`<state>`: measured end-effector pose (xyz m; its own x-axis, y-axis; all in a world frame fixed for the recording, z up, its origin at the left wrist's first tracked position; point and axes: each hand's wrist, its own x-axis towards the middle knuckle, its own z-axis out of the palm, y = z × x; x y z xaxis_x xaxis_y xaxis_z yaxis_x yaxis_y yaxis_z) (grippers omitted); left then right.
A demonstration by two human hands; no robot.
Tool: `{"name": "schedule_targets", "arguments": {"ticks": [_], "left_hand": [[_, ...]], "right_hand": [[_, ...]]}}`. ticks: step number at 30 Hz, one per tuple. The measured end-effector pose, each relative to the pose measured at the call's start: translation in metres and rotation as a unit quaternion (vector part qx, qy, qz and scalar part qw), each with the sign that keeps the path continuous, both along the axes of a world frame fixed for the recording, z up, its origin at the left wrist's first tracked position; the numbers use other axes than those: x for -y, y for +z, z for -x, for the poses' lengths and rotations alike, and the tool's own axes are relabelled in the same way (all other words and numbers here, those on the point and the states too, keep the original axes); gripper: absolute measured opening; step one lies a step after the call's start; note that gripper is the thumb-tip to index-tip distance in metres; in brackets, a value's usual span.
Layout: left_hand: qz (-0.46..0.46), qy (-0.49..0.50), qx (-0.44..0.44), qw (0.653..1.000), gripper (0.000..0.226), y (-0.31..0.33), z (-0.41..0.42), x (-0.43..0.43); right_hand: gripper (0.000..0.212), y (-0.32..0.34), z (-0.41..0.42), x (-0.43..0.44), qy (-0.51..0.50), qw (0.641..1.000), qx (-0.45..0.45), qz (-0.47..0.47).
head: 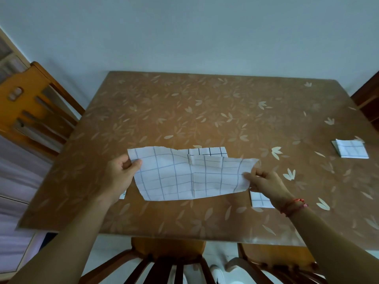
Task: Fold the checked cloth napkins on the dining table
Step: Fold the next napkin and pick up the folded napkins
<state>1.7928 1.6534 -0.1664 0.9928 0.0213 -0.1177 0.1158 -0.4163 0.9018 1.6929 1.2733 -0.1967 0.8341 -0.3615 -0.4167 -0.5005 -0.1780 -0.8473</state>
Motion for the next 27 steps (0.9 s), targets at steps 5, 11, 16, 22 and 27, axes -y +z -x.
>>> {"name": "schedule_targets", "arguments": {"ticks": [5, 11, 16, 22, 27], "left_hand": [[-0.001, 0.026, -0.007, 1.000, 0.011, -0.013, -0.003, 0.011], [0.012, 0.041, -0.049, 0.998, 0.017, -0.038, -0.019, 0.015], [-0.025, 0.036, -0.168, 0.985, 0.059, -0.073, -0.019, 0.009], [-0.120, -0.013, -0.219, 0.968, 0.068, -0.105, 0.003, 0.007], [-0.188, -0.072, -0.222, 0.954, 0.067, -0.114, 0.016, 0.004]], "right_hand": [[0.030, -0.010, -0.001, -0.002, 0.012, 0.998, -0.005, 0.058], [0.016, -0.027, -0.022, -0.004, 0.023, 0.989, -0.042, 0.138], [0.021, -0.051, -0.040, -0.003, 0.001, 0.984, -0.095, 0.149], [0.033, -0.069, -0.045, -0.004, 0.007, 0.976, -0.137, 0.171], [0.042, -0.069, -0.042, -0.006, 0.032, 0.976, -0.129, 0.173]]}}
